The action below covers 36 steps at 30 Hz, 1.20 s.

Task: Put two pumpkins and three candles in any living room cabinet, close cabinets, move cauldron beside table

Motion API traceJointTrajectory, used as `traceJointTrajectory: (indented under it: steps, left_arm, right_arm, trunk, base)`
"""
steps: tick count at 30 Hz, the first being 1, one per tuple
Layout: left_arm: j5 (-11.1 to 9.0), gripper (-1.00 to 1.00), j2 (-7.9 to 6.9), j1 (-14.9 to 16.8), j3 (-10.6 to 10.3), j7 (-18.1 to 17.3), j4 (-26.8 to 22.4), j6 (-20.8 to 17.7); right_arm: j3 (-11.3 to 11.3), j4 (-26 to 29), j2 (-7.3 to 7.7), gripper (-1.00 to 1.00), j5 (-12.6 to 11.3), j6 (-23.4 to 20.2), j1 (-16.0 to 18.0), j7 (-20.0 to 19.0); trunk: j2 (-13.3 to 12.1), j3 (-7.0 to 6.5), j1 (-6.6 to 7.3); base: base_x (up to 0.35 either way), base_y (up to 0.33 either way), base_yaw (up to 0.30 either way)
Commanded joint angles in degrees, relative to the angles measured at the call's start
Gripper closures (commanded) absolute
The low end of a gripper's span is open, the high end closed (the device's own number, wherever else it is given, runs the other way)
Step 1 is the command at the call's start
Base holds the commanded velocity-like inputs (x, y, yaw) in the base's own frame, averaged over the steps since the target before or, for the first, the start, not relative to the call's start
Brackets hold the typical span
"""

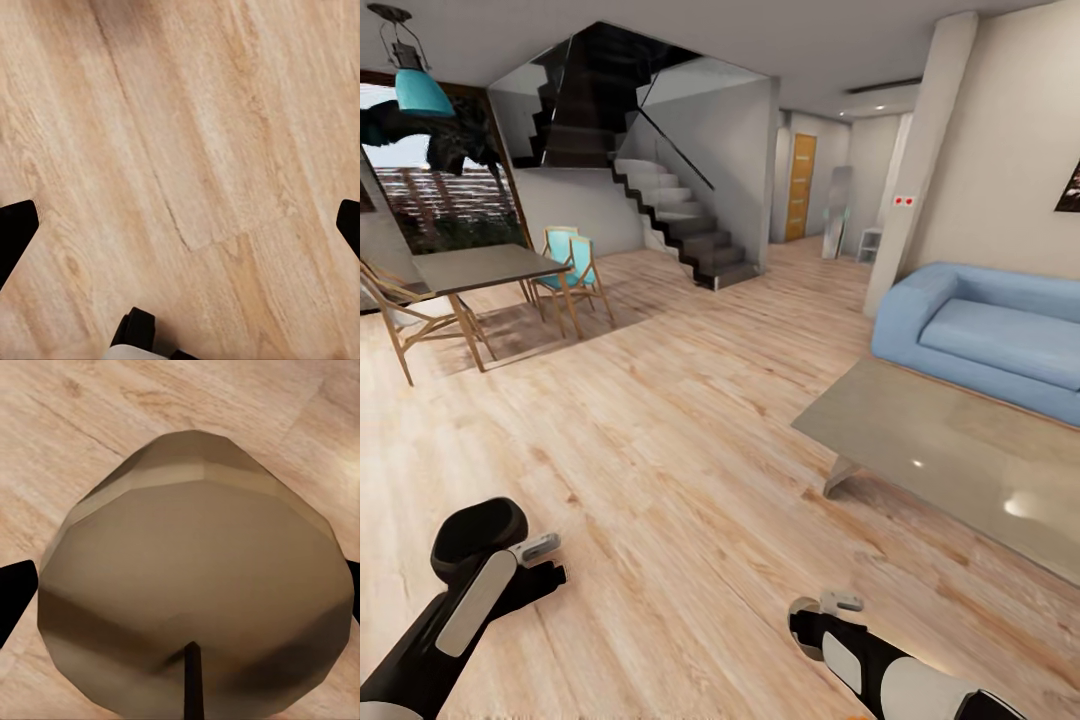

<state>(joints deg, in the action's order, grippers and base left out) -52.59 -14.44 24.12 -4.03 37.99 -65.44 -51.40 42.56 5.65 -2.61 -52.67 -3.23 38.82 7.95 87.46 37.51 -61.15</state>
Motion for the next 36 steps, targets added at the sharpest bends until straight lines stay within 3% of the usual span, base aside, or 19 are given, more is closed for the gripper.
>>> traceJointTrajectory:
  steps: [1, 15, 36]
  left_arm:
    - [-0.57, -1.00, -0.06, 0.05, -0.16, 0.60, -0.04, -0.01]
    - [-0.58, -1.00, -0.06, 0.05, -0.10, 0.60, -0.48, -0.15]
    - [-0.58, -1.00, 0.17, 0.05, -0.18, 0.60, -0.66, -0.19]
  right_arm:
    - [0.51, 0.15, 0.00, 1.00, -0.22, -0.29, 0.03, 0.40]
    - [0.51, 0.15, -0.02, 1.00, -0.11, -0.29, 0.03, 0.40]
    - [0.51, 0.24, -0.03, 1.00, 0.03, -0.29, 0.03, 0.40]
  trunk:
    - [0.03, 0.10, 0.00]
    - [0.03, 0.81, 0.00]
    - [-8.39, -1.90, 4.62]
  base:
    - [0.000, 0.000, 0.238]
    - [0.000, 0.000, 0.238]
    - [0.000, 0.000, 0.238]
